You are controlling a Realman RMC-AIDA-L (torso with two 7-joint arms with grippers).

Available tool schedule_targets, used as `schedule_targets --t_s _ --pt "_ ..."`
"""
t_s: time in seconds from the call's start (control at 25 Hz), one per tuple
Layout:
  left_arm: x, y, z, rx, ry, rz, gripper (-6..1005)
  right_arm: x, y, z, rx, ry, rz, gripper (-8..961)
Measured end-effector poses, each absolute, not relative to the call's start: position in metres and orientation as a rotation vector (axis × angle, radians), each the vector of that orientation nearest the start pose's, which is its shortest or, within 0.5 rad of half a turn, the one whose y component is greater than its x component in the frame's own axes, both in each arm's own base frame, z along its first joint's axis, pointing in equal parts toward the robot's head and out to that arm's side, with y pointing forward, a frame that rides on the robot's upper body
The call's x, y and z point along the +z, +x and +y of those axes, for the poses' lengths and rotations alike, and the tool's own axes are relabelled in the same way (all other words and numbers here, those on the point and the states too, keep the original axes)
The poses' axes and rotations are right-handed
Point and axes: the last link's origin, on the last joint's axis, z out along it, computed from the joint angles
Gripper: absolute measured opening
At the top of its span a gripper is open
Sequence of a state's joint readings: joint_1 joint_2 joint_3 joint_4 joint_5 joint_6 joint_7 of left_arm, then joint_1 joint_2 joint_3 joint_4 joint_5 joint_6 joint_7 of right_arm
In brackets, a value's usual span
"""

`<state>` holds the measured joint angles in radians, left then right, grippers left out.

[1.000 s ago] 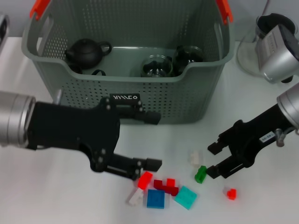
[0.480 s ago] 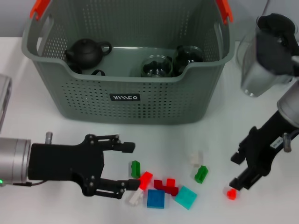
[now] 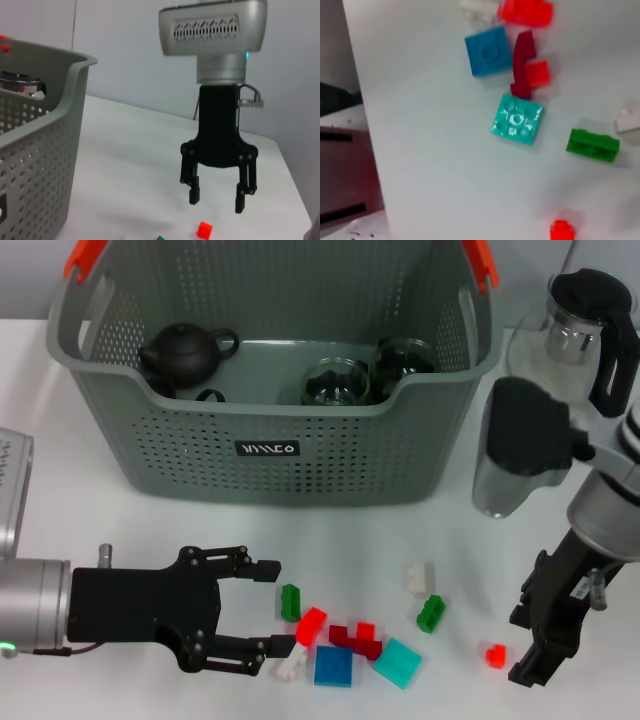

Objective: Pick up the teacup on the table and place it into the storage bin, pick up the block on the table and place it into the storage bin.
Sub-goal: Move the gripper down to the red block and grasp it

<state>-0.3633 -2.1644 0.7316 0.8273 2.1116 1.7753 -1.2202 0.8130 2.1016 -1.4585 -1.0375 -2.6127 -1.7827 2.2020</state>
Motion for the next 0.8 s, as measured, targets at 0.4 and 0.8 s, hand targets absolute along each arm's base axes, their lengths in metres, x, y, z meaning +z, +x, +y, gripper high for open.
schedule_targets --t_s 0.4,0.8 --pt "-0.017 -0.277 0.258 -0.690 -2.904 -0.460 829 -0.063 0.181 0.328 -1.076 -2.996 0.387 700" --pt "-0.015 -0.278 0.259 -0.705 -2.882 -0.470 829 -0.075 0.180 0.324 -1.077 -3.000 0.316 684"
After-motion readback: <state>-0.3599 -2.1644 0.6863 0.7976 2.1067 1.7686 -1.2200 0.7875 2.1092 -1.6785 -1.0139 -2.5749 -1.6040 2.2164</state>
